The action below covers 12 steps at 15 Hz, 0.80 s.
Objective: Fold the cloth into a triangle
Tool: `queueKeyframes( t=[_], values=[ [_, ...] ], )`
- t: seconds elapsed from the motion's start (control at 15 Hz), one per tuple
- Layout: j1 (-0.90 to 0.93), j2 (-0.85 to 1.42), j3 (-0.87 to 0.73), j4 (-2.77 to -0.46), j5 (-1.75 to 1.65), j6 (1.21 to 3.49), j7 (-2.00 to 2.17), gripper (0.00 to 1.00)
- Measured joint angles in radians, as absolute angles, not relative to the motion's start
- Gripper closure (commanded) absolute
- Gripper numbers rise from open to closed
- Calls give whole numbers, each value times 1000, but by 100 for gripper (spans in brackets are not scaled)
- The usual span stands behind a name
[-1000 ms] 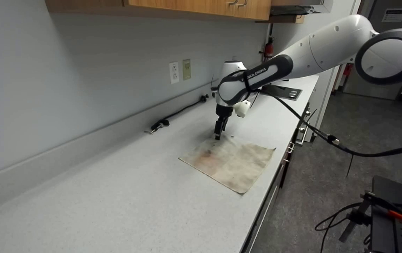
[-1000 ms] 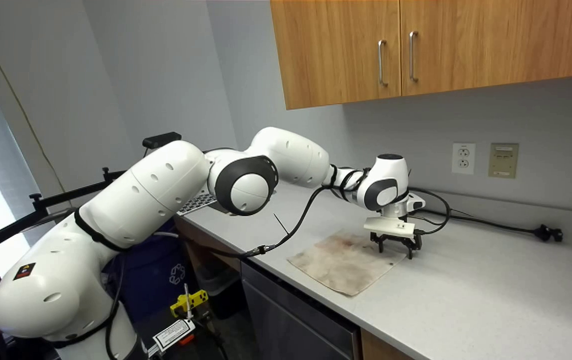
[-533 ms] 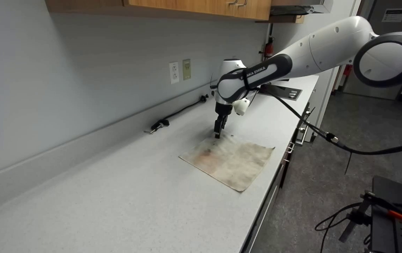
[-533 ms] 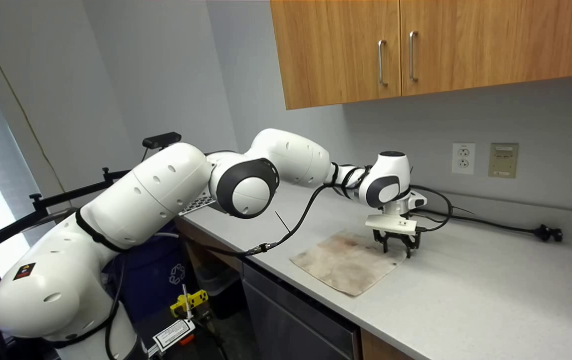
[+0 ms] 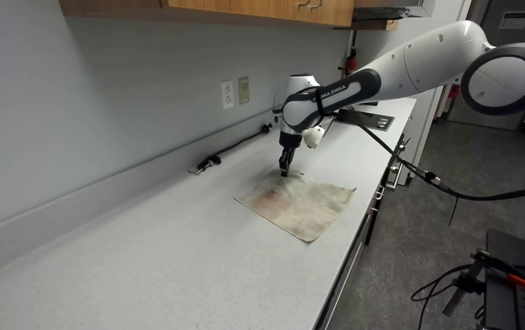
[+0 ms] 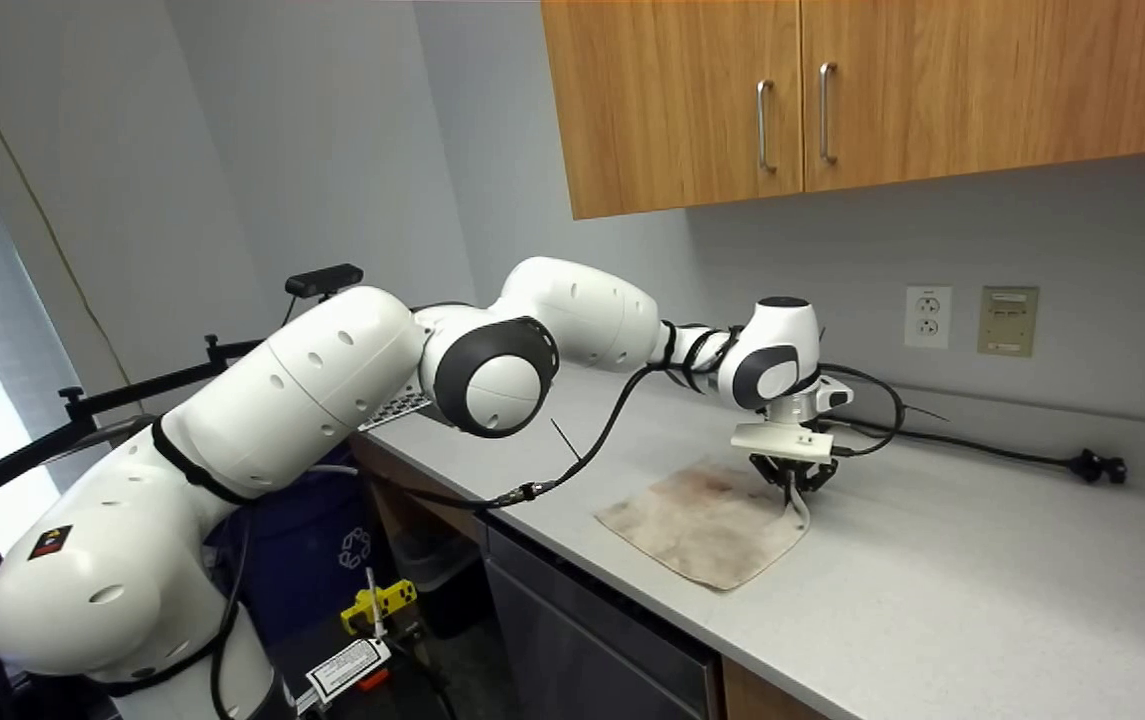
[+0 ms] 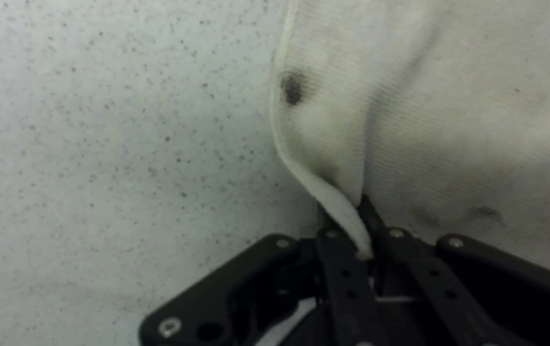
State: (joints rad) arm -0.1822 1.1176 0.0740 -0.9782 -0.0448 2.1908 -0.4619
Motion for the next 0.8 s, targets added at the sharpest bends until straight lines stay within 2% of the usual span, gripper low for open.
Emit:
queueKeyframes(
  t=[0.8],
  values=[
    [-98, 1082, -13, -977, -167, 2230, -407, 99]
  ],
)
